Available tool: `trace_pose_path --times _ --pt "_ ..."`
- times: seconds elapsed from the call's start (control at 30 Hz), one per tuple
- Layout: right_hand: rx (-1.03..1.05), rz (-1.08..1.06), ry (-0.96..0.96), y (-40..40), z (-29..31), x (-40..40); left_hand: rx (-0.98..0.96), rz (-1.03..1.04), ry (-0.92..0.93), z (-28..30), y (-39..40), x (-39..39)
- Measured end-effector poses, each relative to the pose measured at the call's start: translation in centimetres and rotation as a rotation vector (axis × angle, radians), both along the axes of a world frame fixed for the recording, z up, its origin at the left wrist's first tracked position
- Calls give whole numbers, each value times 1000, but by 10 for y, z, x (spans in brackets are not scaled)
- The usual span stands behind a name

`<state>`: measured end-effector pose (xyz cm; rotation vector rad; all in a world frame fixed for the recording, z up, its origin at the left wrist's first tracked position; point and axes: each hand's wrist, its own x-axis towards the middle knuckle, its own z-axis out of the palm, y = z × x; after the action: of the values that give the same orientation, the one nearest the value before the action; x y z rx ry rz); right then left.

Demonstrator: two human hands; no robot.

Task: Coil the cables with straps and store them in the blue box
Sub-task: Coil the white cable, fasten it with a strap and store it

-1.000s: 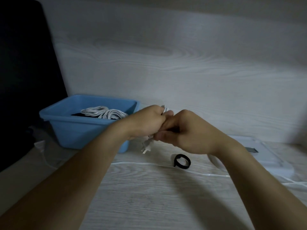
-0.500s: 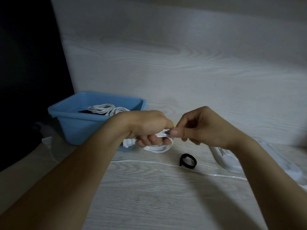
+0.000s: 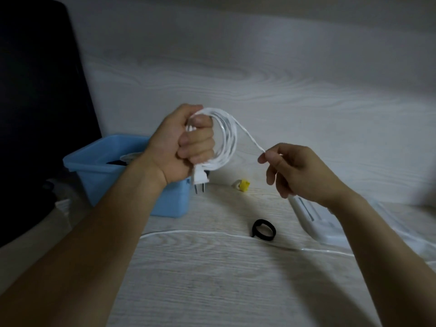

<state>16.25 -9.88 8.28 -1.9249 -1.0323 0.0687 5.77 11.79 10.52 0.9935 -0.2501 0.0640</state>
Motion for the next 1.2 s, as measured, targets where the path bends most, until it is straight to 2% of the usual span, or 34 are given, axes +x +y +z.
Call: trace_pose_path --times 0.13,0.23,0.47,0.53,0.63,0.73,0.83,0.93,1.0,1.1,1.2 --pt "9 -37 -78 7 -4 -1 -266 205 -38 1 4 4" --pt "-87 -4 -211 18 -9 -12 -406 263 -43 -3 -5 10" --pt "-371 156 -293 36 -18 -41 -532 476 5 -3 -5 13" --pt "-416 152 -235 37 -19 -46 -529 575 -5 -3 -7 15" --pt "-469 137 -168 36 -15 -55 -348 776 -49 -5 -12 23" --pt "-411 132 -305 36 -9 -59 149 938 -42 -14 -12 30" --pt "-310 67 -508 34 -2 -56 688 835 -25 -23 -17 27" --pt "-188 3 -524 24 8 -50 1120 680 -69 -22 -24 18" --pt "-140 -50 -516 16 15 -45 1190 554 -80 -19 -28 11" --pt "-76 -120 -501 7 22 -36 1051 436 -73 -14 -32 5" --pt "35 -185 -449 -1 28 -32 1024 402 -44 -10 -34 3"
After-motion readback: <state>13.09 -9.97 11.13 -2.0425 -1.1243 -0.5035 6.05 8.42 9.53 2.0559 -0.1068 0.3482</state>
